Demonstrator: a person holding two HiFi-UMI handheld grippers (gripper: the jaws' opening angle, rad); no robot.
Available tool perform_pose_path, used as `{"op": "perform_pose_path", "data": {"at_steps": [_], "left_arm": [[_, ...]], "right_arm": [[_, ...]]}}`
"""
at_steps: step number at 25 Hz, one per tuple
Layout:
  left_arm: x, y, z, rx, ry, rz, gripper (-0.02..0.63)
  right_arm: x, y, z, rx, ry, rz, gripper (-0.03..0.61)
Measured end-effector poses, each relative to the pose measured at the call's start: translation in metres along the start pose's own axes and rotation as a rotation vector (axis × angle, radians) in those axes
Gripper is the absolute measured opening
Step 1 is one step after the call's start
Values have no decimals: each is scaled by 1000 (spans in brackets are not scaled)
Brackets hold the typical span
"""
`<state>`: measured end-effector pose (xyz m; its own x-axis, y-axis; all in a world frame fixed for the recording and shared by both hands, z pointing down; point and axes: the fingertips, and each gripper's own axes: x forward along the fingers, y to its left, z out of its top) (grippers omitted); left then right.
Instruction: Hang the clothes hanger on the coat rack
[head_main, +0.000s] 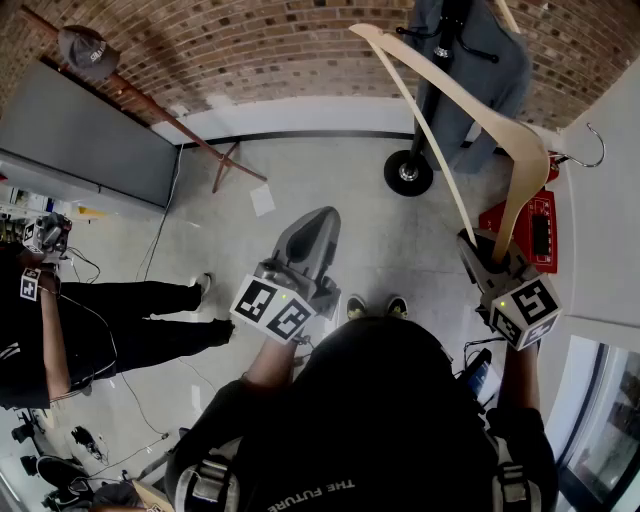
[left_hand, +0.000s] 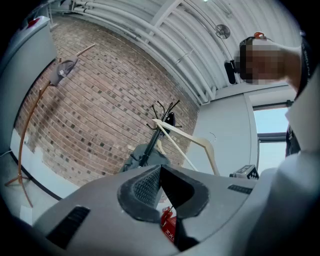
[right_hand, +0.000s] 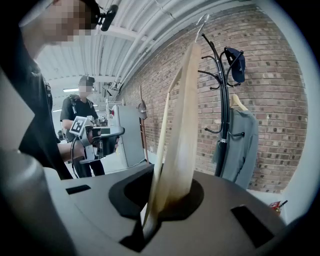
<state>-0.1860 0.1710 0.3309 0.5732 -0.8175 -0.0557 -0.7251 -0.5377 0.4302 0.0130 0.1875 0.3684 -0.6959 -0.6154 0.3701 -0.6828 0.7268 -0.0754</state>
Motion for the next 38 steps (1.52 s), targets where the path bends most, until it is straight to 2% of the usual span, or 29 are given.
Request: {"op": "perform_pose_path", "data": {"at_steps": [13, 19, 25, 32, 38], "left_arm": [[-12, 15, 6, -14, -7, -34, 20], [-29, 30, 10, -37, -22, -41, 20], [-38, 44, 17, -31, -23, -54, 20], [-24, 58, 17, -28, -26, -65, 20], [8, 74, 24, -18, -21, -57, 20]], "right_arm": [[10, 21, 1, 10, 11, -23, 29], [19, 39, 9, 15, -22, -16, 28], [30, 50, 11, -28, -3, -34, 29], [46, 38, 12, -58, 11, -40, 29], [68, 6, 24, -36, 26, -22, 29]]}}
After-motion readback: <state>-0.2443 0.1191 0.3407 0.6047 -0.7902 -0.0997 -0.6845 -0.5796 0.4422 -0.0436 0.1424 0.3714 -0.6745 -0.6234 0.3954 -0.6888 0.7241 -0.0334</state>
